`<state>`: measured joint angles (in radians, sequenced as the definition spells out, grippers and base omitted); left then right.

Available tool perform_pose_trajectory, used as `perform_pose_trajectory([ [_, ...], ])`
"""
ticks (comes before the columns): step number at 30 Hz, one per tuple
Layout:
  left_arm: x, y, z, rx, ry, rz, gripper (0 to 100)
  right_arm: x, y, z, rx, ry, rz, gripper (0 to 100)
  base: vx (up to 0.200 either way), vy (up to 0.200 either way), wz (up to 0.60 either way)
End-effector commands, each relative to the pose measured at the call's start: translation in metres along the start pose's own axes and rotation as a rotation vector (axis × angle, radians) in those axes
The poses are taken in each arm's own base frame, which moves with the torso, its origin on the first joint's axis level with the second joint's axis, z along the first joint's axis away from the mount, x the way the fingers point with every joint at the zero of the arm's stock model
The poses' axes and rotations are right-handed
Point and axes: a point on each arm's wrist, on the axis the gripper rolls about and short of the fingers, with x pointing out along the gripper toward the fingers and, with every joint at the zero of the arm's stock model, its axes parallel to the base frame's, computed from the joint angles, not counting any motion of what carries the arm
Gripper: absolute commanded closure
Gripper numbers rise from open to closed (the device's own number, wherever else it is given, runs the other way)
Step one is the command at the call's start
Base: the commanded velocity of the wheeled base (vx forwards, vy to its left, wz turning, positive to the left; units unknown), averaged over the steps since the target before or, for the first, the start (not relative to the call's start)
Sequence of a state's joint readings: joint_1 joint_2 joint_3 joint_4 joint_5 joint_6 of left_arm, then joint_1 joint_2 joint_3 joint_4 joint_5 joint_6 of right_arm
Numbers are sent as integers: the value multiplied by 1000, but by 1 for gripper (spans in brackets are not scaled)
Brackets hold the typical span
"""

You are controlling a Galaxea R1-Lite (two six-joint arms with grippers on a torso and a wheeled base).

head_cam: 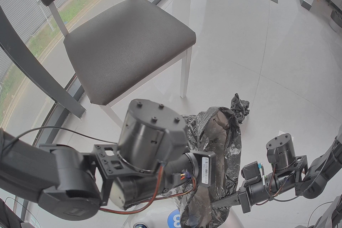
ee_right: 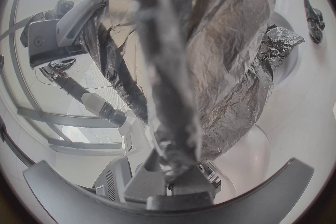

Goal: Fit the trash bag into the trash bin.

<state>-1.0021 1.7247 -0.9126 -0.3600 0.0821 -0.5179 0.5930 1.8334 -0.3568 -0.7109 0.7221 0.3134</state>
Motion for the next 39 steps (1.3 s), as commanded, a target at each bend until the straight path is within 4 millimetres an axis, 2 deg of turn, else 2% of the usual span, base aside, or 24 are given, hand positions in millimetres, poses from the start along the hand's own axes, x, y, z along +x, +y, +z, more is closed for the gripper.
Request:
perform_pose_trajectory([
  [1, 33, 3, -5, -1, 43, 19, 100, -1, -19, -2, 58, 2, -42, 100, 0, 0, 0],
  [11, 78, 28, -24, -40, 146, 69, 100, 3, -48, 0, 128, 5, -102, 100, 0, 0, 0],
  [14, 91, 37, -23, -51, 142, 90, 100, 6, -54, -2, 149, 12, -123, 100, 0, 0, 0],
  [20, 123, 55, -9, -76, 96, 122, 100, 5, -71, 4, 172, -22, -186, 100, 0, 0, 0],
  [25, 142, 66, 10, -93, 41, 131, 100, -9, -95, 14, 194, -90, -232, 100, 0, 0, 0],
  [26, 147, 71, 21, -101, 8, 134, 100, -15, -103, 19, 194, -120, -249, 100, 0, 0, 0],
  [28, 148, 74, 27, -106, -11, 137, 100, -18, -107, 23, 193, -140, -258, 100, 0, 0, 0],
  [31, 145, 88, 54, -125, -68, 165, 100, -32, -120, 36, 193, -207, -286, 100, 0, 0, 0],
  [35, 131, 99, 77, -135, -105, 199, 100, -39, -125, 48, 176, -253, -298, 100, 0, 0, 0],
  [38, 123, 107, 83, -124, -116, 220, 100, -40, -128, 52, 168, -265, -300, 100, 0, 0, 0],
  [39, 114, 114, 88, -111, -125, 241, 100, -40, -129, 55, 163, -271, -299, 100, 0, 0, 0],
])
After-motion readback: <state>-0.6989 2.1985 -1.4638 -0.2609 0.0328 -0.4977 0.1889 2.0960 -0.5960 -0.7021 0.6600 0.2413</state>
